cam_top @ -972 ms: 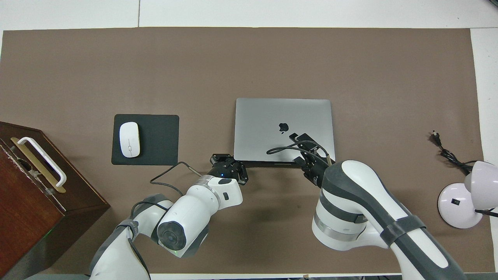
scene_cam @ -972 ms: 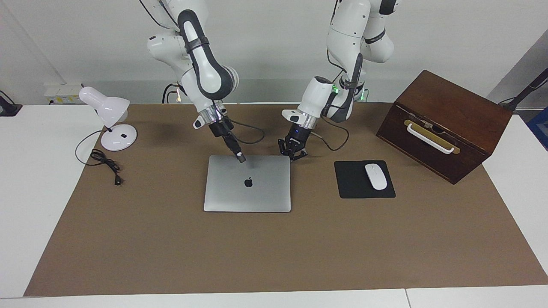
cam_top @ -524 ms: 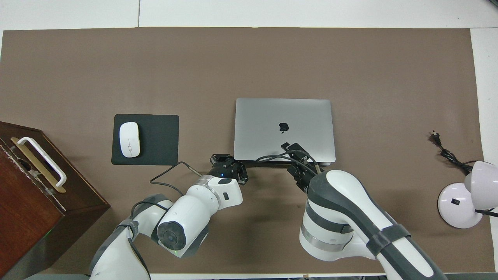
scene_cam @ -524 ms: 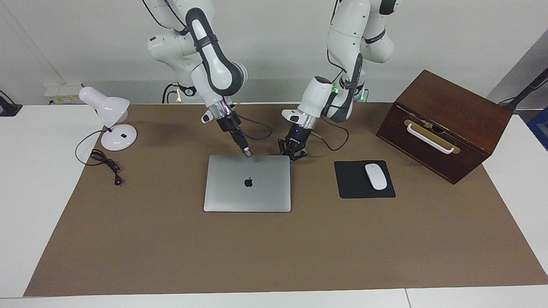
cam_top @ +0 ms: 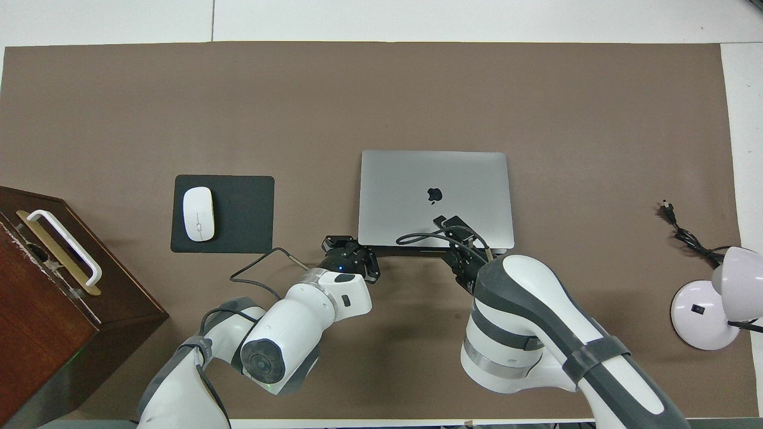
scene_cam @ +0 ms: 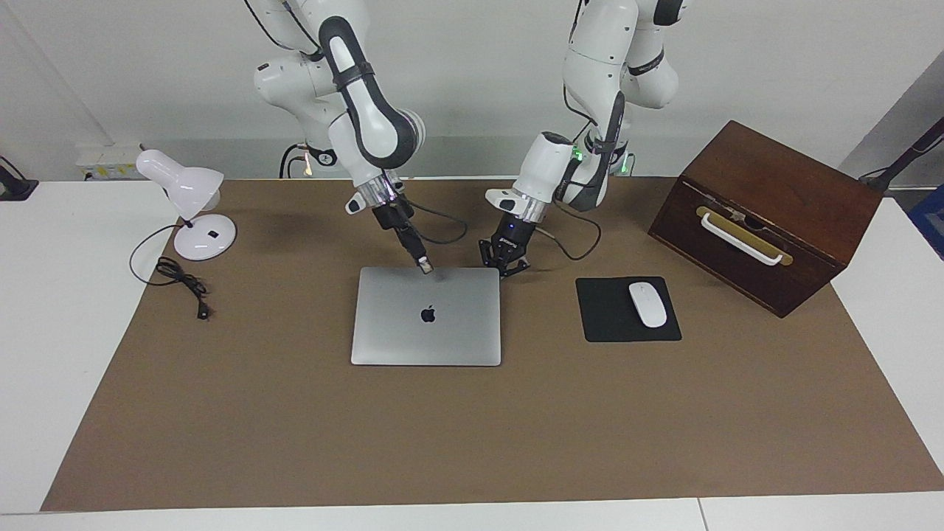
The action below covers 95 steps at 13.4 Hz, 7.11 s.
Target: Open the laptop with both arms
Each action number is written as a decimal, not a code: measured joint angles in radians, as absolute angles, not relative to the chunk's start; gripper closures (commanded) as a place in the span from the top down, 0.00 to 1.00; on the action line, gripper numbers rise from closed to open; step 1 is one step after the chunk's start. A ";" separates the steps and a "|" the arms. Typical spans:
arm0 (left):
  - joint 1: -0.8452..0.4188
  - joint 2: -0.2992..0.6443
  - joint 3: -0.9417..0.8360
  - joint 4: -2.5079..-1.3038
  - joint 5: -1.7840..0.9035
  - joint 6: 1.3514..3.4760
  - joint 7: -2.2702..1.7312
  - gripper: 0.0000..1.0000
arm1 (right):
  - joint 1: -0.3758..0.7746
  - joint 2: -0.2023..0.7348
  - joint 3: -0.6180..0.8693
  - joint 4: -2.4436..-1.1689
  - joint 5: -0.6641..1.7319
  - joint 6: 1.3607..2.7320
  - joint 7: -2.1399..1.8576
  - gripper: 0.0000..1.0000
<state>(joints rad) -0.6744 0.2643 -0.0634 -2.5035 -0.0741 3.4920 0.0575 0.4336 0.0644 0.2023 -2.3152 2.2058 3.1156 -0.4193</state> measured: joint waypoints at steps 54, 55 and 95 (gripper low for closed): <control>-0.658 0.245 -0.038 -2.497 -0.078 3.499 0.057 0.00 | 0.349 0.314 0.210 -1.652 1.782 3.180 -0.469 1.00; -0.653 0.233 -0.037 -2.498 -0.079 3.494 0.057 0.00 | 0.345 0.313 0.210 -1.650 1.741 3.178 -0.467 1.00; 0.018 -0.102 -0.029 -1.680 -0.019 1.612 0.061 1.00 | 0.042 0.024 0.161 -1.638 0.017 1.585 0.212 1.00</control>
